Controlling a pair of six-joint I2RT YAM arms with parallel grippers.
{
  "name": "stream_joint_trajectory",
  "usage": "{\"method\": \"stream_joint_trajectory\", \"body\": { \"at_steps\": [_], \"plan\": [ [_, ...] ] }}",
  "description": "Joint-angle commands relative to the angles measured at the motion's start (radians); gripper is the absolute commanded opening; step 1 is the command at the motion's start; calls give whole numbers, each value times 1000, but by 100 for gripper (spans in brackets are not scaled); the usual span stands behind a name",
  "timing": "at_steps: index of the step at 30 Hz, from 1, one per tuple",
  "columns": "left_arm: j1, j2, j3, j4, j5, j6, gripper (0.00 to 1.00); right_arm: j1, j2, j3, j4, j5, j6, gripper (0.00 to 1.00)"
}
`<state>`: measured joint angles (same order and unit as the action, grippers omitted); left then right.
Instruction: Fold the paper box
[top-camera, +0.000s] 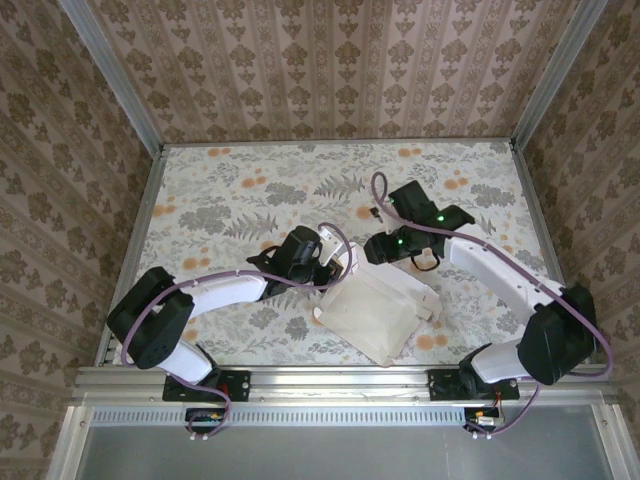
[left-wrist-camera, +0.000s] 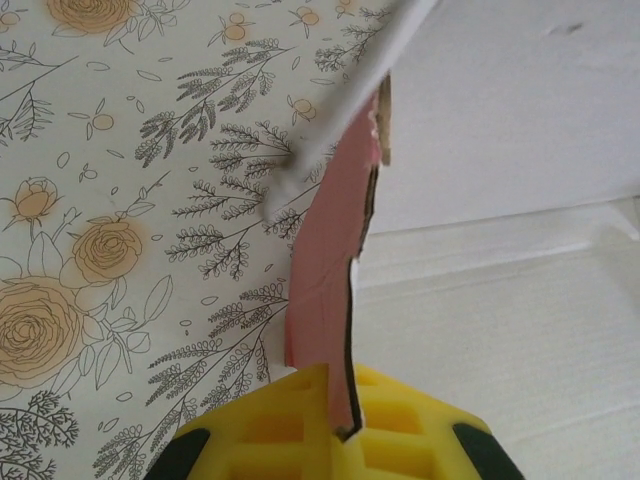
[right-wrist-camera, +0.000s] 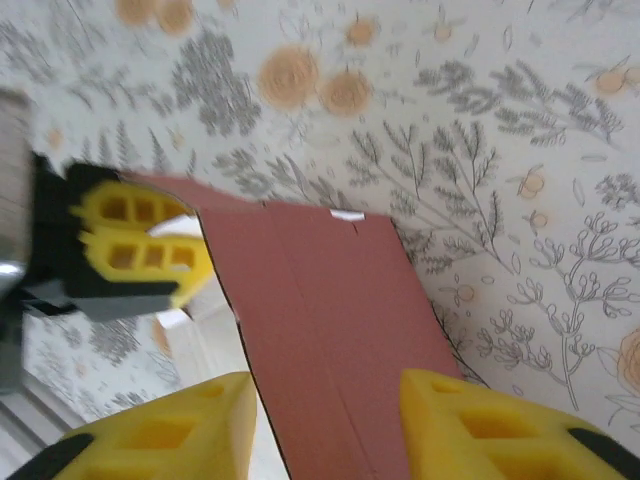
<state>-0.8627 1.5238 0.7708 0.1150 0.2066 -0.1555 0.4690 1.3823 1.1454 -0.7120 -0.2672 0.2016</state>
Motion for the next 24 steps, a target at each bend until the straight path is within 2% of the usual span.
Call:
{"method": "stream_joint_trajectory", "body": {
  "at_steps": [1, 6, 11, 19, 24],
  "plan": [
    [-4, 30, 3, -92, 9, 22, 0, -22, -38, 16, 89, -139, 92, 52],
    [-8, 29, 10, -92, 1, 21, 0, -27, 48, 71, 151, -135, 248, 62],
    [-18, 27, 2, -81, -22, 21, 0, -26, 182, 186, 88, -83, 312, 69],
    [-33, 26, -19, -35, -60, 10, 0, -26, 343, 295, 1, -147, 271, 80],
    [-32, 25, -22, -40, -74, 14, 0, -27, 391, 329, -78, -197, 186, 80]
  ]
}}
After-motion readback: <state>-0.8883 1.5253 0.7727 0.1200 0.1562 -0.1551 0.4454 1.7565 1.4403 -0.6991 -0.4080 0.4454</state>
